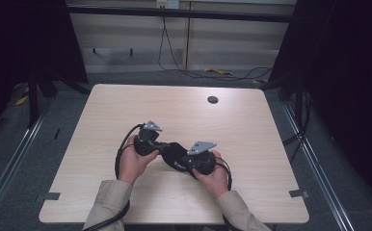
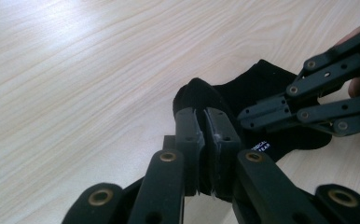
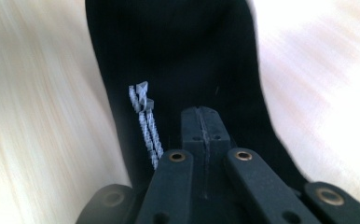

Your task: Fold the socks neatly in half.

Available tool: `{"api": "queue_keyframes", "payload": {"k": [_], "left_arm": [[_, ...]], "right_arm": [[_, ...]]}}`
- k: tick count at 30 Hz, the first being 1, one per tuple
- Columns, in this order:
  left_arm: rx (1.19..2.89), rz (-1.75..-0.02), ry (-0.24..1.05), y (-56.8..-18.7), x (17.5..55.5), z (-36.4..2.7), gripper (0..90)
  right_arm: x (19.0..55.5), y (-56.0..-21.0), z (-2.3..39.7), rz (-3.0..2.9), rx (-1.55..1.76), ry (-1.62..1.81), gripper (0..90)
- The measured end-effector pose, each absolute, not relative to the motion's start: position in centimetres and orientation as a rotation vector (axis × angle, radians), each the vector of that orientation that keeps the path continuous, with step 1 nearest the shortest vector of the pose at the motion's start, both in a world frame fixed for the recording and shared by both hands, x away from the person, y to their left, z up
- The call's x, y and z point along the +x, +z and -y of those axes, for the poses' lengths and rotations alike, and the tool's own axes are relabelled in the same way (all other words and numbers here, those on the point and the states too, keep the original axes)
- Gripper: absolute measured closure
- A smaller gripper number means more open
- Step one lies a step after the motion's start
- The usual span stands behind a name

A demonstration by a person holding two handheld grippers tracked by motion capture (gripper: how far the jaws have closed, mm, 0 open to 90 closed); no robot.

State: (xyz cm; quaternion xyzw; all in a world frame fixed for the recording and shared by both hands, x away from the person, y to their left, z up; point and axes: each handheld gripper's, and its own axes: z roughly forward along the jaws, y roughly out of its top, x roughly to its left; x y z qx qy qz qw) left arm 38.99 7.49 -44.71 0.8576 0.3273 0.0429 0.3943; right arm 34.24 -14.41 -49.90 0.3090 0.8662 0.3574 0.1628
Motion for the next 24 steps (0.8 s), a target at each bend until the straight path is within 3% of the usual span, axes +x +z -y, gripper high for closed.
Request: {"api": "queue_keyframes", "payload": {"k": [9, 14, 24], "left_arm": [[2.194, -0.846, 0.119, -44.6, 39.2, -8.0, 84.5], [2.197, -0.84, 0.125, -44.1, 39.0, -7.6, 84.5], [2.222, -0.795, 0.117, -43.7, 38.5, -5.8, 84.5]], "right_arm": [[31.8, -47.1, 18.7, -2.417, 0.894, 1.045, 89.3], [30.6, -48.4, 20.9, -2.414, 0.972, 1.069, 89.3], [31.0, -49.6, 21.1, -2.446, 0.996, 1.043, 89.6]]}}
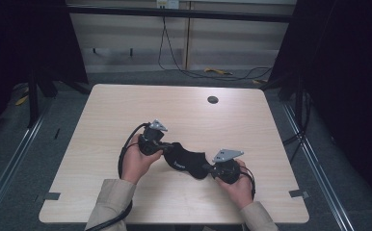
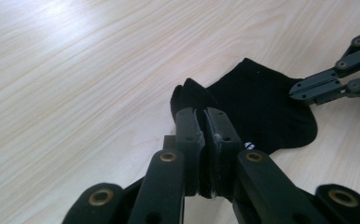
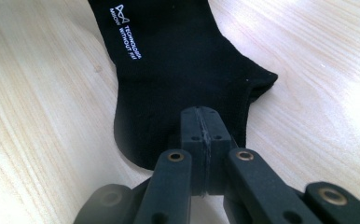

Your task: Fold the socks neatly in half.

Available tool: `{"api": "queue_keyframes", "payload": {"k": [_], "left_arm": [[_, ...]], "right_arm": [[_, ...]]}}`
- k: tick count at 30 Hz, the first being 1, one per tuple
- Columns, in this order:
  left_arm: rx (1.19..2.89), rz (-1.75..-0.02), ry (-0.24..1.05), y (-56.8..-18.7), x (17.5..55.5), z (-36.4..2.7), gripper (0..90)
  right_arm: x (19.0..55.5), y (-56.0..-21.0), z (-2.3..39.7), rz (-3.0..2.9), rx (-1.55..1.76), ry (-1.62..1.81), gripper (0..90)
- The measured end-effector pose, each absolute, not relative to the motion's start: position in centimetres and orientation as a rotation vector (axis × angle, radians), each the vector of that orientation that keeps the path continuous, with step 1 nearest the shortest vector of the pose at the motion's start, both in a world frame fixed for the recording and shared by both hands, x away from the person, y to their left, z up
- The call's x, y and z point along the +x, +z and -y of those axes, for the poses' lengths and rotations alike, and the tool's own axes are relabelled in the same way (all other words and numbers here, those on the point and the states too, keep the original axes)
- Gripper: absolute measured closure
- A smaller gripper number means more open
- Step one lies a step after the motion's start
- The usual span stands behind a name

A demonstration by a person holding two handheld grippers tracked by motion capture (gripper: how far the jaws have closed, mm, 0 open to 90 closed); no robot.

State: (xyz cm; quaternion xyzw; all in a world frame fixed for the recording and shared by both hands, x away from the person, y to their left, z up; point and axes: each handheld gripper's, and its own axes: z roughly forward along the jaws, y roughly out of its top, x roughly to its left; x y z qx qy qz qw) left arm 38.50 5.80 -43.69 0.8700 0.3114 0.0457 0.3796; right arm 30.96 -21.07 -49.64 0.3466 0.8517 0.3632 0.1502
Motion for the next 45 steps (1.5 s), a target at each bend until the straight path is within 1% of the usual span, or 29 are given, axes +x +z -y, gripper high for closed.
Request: {"api": "queue_keyframes", "payload": {"k": [10, 23, 45], "left_arm": [[2.257, -0.723, 0.1, -43.1, 37.9, -3.5, 84.6], [2.28, -0.673, 0.068, -43.9, 37.3, -0.6, 84.6], [2.307, -0.627, 0.043, -45.3, 36.9, 2.2, 84.5]], "right_arm": [[31.0, -49.8, 21.1, -2.444, 0.999, 1.059, 90.0], [30.9, -49.8, 21.1, -2.444, 1.001, 1.058, 90.0], [30.9, -49.8, 21.2, -2.443, 0.995, 1.061, 90.0]]}}
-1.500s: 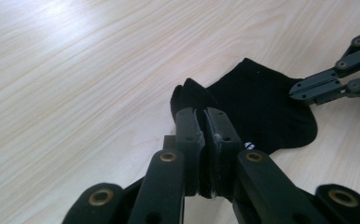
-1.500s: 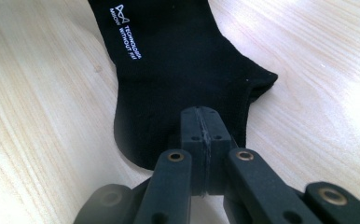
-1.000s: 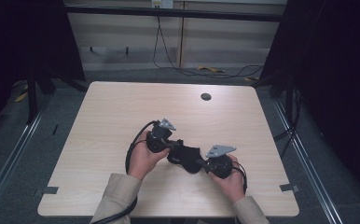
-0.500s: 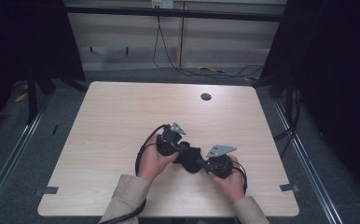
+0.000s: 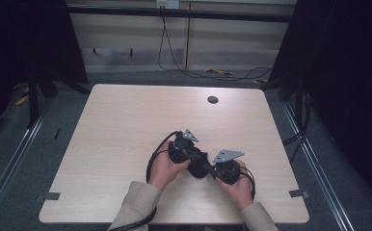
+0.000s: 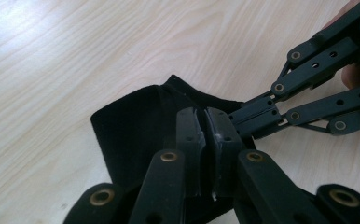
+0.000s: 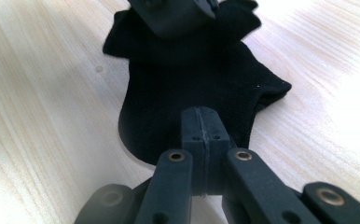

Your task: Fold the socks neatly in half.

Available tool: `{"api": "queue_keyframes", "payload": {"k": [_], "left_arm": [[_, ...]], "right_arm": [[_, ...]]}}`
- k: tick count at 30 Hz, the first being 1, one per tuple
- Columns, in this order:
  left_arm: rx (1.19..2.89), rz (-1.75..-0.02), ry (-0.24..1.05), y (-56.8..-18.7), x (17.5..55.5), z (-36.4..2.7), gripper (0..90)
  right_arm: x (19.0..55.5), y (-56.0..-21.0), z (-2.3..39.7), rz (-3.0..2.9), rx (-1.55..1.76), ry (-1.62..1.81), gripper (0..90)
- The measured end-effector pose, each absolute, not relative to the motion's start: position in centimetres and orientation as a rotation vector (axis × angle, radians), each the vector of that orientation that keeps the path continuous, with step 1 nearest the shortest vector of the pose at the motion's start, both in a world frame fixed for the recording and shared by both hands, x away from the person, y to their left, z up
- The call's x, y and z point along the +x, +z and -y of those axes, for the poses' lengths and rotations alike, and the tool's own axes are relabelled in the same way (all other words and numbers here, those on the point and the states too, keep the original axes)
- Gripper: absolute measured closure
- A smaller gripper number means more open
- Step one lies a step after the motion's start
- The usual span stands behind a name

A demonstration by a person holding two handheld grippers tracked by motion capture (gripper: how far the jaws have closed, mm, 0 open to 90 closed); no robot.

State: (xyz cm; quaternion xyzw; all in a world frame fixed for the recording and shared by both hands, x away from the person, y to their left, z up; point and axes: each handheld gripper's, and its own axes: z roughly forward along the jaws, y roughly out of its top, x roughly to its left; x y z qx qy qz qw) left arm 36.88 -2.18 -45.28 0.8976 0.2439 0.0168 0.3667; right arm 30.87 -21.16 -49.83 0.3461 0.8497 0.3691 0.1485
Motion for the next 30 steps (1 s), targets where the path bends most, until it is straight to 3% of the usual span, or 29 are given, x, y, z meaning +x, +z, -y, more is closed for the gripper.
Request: {"api": "queue_keyframes", "payload": {"k": [17, 30], "left_arm": [[2.318, -0.631, 0.029, -46.2, 36.9, 2.6, 84.5], [2.324, -0.596, 0.022, -46.1, 36.4, 4.0, 84.4]], "right_arm": [[30.4, -48.5, 23.5, -2.373, 1.036, 1.064, 88.2], [30.8, -49.6, 23.2, -2.412, 1.053, 0.977, 89.1]]}}
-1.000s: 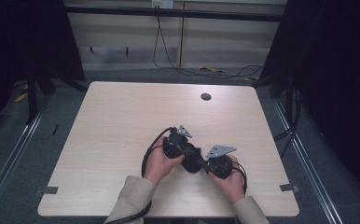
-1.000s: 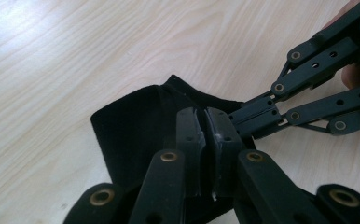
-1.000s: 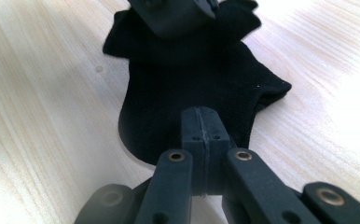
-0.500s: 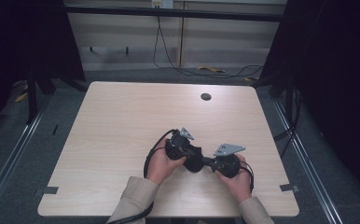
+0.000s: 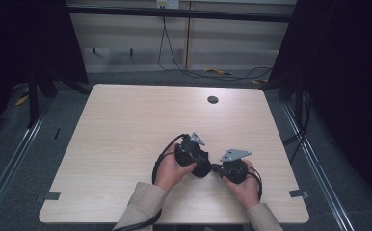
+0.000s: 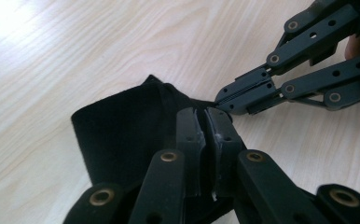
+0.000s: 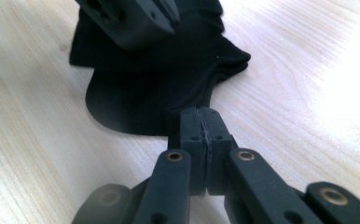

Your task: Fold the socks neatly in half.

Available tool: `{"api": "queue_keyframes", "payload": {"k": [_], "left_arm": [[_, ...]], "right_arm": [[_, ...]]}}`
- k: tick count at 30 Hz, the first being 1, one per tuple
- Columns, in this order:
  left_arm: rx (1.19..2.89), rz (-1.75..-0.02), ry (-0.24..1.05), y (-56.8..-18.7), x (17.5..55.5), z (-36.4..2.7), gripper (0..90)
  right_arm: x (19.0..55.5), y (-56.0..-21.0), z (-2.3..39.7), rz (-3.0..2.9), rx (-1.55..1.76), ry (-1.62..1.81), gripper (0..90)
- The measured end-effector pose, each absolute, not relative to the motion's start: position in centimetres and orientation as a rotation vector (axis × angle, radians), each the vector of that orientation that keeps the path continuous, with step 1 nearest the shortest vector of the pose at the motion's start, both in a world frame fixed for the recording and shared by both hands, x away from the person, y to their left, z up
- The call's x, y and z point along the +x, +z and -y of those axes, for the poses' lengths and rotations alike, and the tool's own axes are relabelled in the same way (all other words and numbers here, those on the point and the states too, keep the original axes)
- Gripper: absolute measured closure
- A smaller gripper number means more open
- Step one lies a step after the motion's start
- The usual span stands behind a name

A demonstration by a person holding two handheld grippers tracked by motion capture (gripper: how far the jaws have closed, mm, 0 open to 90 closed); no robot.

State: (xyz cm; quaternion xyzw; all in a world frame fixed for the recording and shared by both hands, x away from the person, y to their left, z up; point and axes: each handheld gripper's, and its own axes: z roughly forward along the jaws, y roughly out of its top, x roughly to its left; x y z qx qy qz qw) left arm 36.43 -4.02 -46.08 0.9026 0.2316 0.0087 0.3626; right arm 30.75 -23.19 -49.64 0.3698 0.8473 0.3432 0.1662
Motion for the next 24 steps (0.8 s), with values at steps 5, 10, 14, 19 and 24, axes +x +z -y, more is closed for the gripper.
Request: {"api": "queue_keyframes", "payload": {"k": [5, 10, 14, 19, 24], "left_arm": [[2.346, -0.601, 0.024, -46.8, 36.5, 4.5, 84.3], [2.342, -0.59, 0.022, -47.2, 36.3, 4.7, 84.0], [2.336, -0.588, 0.029, -47.3, 36.3, 4.8, 83.5], [2.304, -0.577, 0.031, -46.8, 36.2, 4.5, 72.9], [2.228, -0.593, 0.053, -45.1, 36.3, 3.5, 67.2]], "right_arm": [[30.7, -49.7, 23.3, -2.412, 1.057, 0.985, 88.7], [30.8, -49.7, 23.3, -2.411, 1.043, 0.986, 88.7], [30.8, -49.7, 23.3, -2.411, 1.044, 0.986, 88.7], [30.8, -49.7, 23.2, -2.409, 1.044, 0.987, 88.7], [30.8, -49.7, 23.2, -2.41, 1.042, 0.986, 88.7]]}}
